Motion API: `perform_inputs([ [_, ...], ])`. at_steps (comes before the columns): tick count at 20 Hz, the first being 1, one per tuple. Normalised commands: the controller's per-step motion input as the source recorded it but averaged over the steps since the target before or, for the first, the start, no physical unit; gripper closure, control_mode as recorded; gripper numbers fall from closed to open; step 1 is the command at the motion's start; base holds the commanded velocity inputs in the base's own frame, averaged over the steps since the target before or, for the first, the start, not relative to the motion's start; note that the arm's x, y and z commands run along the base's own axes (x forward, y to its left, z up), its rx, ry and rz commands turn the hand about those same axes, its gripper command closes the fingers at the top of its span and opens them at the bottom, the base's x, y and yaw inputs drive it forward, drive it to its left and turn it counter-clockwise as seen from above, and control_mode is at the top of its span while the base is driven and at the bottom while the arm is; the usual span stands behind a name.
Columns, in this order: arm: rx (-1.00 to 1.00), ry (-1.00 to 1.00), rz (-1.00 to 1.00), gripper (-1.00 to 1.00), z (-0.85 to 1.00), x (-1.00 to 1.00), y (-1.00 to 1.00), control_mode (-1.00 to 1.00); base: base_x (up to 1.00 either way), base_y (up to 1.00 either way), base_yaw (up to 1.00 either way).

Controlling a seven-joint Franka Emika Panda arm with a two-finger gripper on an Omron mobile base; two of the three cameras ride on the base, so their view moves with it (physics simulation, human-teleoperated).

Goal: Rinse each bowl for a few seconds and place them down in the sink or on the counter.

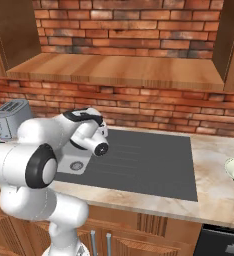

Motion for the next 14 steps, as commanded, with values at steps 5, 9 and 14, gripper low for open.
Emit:
perform_inputs([
  [5, 0.0, 0.0, 0.0, -1.0, -0.11, 0.19, 0.15, -1.0, 0.0, 0.0, 0.0],
  [9, 0.0, 0.0, 0.0, -1.0, -0.09, 0.22, 0.16, -1.0, 0.0, 0.0, 0.0],
  [14, 0.0, 0.0, 0.0, -1.0, -0.12, 0.21, 0.07, -1.0, 0.0, 0.0, 0.0],
])
